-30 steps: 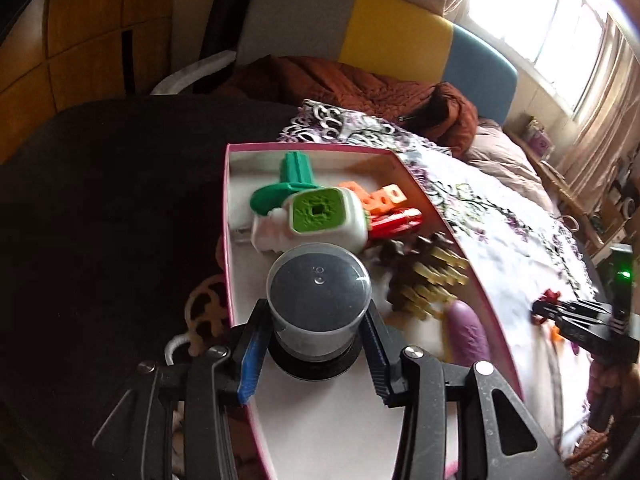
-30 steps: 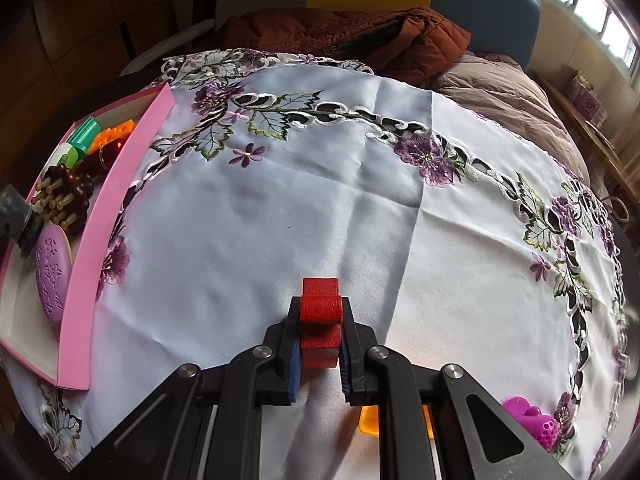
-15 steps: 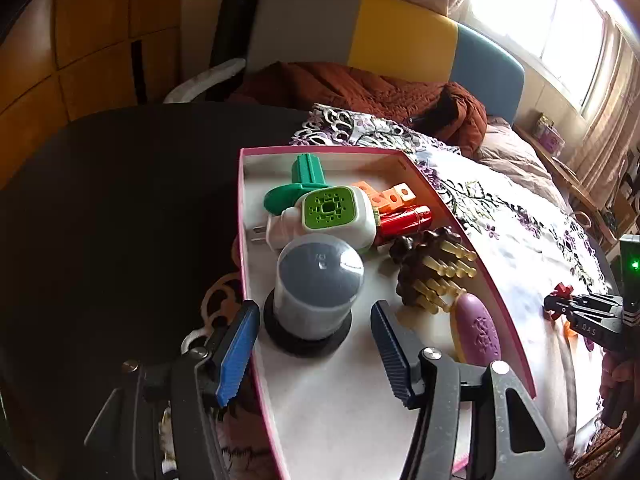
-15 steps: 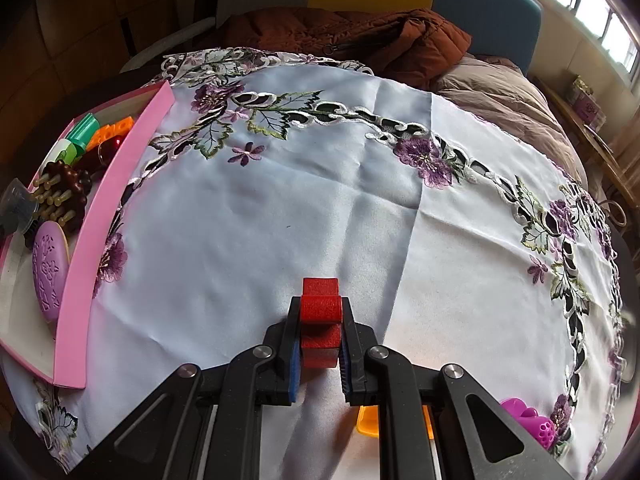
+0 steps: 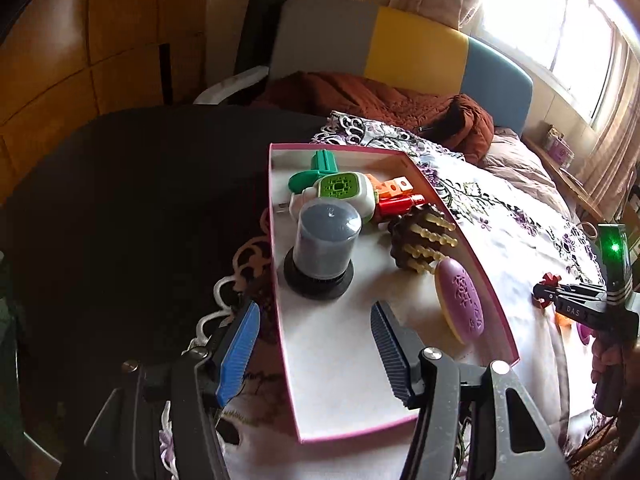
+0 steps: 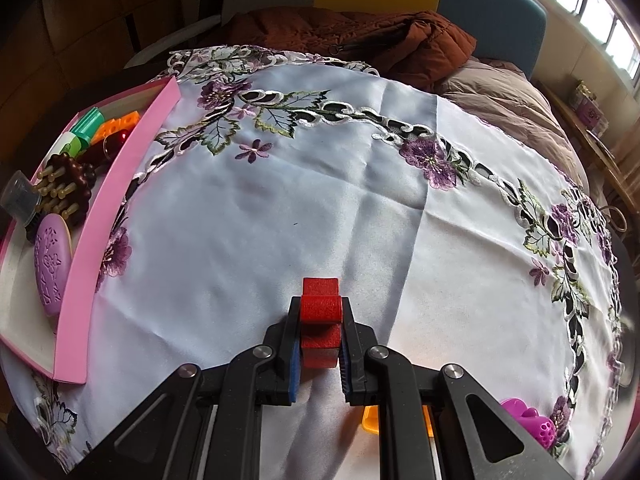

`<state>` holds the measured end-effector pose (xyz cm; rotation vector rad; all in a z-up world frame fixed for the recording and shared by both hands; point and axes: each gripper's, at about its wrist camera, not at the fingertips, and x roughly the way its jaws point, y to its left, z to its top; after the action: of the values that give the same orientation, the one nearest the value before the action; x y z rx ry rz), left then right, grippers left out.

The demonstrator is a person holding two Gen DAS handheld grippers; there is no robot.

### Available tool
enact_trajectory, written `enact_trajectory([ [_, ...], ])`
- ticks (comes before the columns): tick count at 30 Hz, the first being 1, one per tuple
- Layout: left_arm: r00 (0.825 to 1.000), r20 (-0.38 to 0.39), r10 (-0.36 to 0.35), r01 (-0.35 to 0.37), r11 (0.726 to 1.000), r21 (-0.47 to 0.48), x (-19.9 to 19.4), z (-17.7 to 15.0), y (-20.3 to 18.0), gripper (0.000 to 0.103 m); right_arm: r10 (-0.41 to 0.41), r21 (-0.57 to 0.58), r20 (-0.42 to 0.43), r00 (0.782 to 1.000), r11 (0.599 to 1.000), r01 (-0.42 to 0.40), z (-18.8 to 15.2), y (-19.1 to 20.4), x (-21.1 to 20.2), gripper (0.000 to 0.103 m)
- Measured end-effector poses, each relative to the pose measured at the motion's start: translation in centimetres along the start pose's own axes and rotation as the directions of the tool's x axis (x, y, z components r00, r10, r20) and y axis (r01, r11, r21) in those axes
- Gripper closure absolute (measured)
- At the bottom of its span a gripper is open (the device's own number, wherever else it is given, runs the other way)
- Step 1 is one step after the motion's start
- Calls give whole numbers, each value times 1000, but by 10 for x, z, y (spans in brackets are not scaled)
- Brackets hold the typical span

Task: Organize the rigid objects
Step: 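Lower the grey cup into the tray and open the left tool, then carry the red block into the tray and open the right tool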

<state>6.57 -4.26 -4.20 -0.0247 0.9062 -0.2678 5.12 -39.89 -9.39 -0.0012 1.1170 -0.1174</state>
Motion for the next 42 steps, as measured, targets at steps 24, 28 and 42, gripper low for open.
enact_trajectory([
  [24,1000,-4,26,-26,995,-99,-12,-10,39,44,188,6,131,973,982,-190,18,45,-60,88],
  [28,999,0,48,-47,987,-152,-16,-12,59,44,316,-100,135,939,947,-304,25,106,-77,88],
  [42,998,-2,56,-56,975,-213,-18,-17,91,45,467,-260,-81,880,843,-471,36,283,-15,87],
])
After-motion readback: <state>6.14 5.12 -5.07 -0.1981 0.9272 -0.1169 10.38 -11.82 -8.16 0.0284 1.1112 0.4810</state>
